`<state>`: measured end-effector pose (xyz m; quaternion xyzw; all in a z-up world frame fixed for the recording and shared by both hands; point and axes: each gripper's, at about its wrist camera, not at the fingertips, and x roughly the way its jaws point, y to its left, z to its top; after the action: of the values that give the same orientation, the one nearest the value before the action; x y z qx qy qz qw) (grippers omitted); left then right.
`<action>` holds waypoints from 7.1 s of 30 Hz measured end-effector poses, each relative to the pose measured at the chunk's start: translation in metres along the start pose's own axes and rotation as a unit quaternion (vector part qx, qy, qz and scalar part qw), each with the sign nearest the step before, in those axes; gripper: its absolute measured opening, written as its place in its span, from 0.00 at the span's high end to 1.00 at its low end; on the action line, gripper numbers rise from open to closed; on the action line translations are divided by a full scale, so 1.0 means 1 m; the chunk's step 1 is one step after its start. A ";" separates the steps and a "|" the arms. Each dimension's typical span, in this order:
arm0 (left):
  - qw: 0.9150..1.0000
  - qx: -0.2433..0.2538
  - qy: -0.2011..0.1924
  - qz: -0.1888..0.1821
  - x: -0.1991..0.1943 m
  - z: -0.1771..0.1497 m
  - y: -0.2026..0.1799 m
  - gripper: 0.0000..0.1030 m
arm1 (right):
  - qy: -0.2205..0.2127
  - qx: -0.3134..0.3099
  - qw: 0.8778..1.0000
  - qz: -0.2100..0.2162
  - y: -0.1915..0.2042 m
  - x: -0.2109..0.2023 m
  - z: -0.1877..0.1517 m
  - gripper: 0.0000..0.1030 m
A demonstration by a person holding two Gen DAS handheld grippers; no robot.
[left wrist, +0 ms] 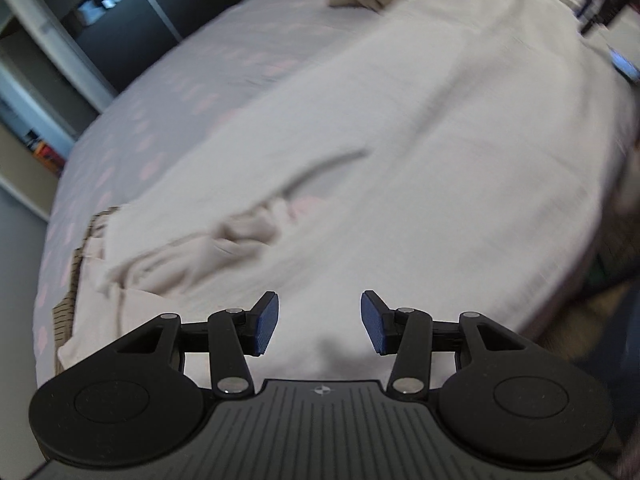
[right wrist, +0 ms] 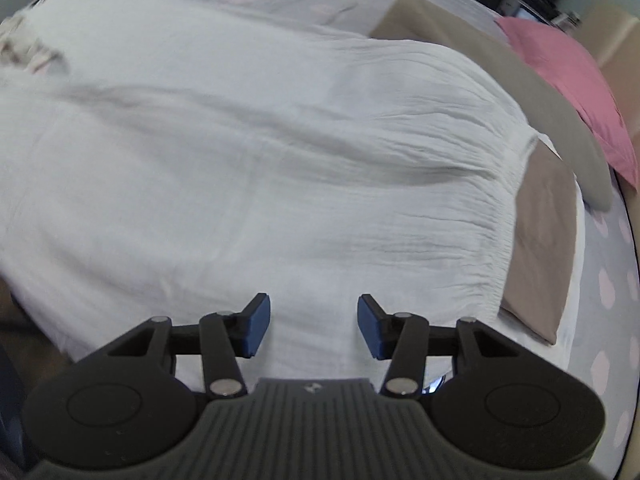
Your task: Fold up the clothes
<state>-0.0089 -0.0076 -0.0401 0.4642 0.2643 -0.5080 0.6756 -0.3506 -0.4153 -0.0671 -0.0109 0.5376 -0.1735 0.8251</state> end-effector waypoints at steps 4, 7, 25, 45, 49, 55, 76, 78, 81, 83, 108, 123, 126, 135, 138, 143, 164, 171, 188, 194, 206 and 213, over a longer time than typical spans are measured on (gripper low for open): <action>0.999 0.038 0.018 -0.019 0.003 -0.006 -0.018 0.58 | 0.021 -0.035 0.999 0.005 0.014 -0.001 -0.010 0.49; 0.996 0.071 0.033 -0.034 0.007 -0.011 -0.032 0.58 | 0.035 -0.066 0.997 0.008 0.026 -0.002 -0.018 0.49; 0.966 0.243 0.089 -0.005 0.029 -0.050 -0.073 0.55 | 0.044 -0.232 0.972 0.004 0.071 -0.003 -0.043 0.49; 0.947 0.266 0.168 0.068 0.059 -0.056 -0.065 0.93 | 0.005 -0.370 0.928 -0.051 0.058 -0.013 -0.071 0.37; 0.968 0.181 0.160 0.066 0.050 -0.042 -0.041 0.94 | 0.012 -0.416 0.906 -0.072 0.056 -0.007 -0.082 0.37; 0.990 0.039 0.118 0.062 0.027 -0.022 0.004 0.95 | 0.010 -0.460 0.885 -0.076 0.071 0.013 -0.084 0.39; 0.979 -0.126 -0.037 0.159 -0.028 0.055 0.110 0.96 | -0.105 -0.170 0.958 -0.205 0.006 -0.033 0.030 0.94; 0.977 -0.124 -0.039 0.170 -0.025 0.067 0.120 0.96 | -0.112 -0.156 0.957 -0.216 -0.001 -0.033 0.048 0.94; 0.976 -0.110 -0.033 0.184 -0.012 0.086 0.136 0.96 | -0.117 -0.139 0.956 -0.229 -0.012 -0.028 0.073 0.94; 0.976 -0.099 -0.027 0.194 0.001 0.099 0.146 0.96 | -0.117 -0.130 0.956 -0.234 -0.017 -0.022 0.088 0.94; 0.977 -0.063 0.111 0.171 0.244 0.162 0.206 0.91 | -0.028 -0.104 0.969 -0.221 -0.087 0.151 0.239 0.90; 0.975 -0.110 0.053 0.184 0.191 0.171 0.200 0.55 | -0.151 0.187 0.960 -0.146 -0.166 0.055 0.196 0.48; 0.976 -0.119 0.040 0.181 0.175 0.178 0.195 0.54 | -0.161 0.255 0.943 -0.143 -0.185 0.039 0.175 0.52; 0.973 -0.134 0.045 0.182 0.147 0.173 0.185 0.53 | -0.158 0.345 0.920 -0.097 -0.210 0.051 0.141 0.56; 0.971 -0.146 0.058 0.183 0.144 0.164 0.184 0.53 | -0.152 0.361 0.916 -0.084 -0.216 0.059 0.135 0.51; 0.967 -0.157 0.079 0.182 0.143 0.150 0.183 0.53 | -0.131 0.360 0.921 -0.075 -0.221 0.078 0.141 0.51; 0.965 -0.171 0.083 0.179 0.140 0.125 0.199 0.53 | -0.096 0.353 0.923 -0.122 -0.218 0.099 0.151 0.72; 0.949 -0.241 0.058 0.197 0.108 0.088 0.235 0.53 | -0.118 0.286 0.938 -0.157 -0.190 0.079 0.162 0.70; 0.992 -0.086 0.020 0.093 0.124 0.061 0.207 0.40 | -0.110 0.219 0.958 -0.151 -0.154 0.092 0.187 0.61; 0.993 -0.046 0.056 0.098 0.146 0.061 0.200 0.49 | -0.093 0.213 0.960 -0.154 -0.154 0.104 0.185 0.59; 0.976 -0.158 0.029 0.148 0.146 0.087 0.251 0.94 | -0.077 0.214 0.960 -0.165 -0.160 0.114 0.178 0.55; 0.960 -0.193 0.024 0.203 0.154 0.111 0.293 0.96 | -0.075 0.211 0.960 -0.166 -0.162 0.119 0.177 0.54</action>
<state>0.3044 -0.1599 -0.0149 0.3806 0.2738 -0.2887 0.8348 -0.1941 -0.6325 -0.0645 0.0617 0.4161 -0.4166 0.8059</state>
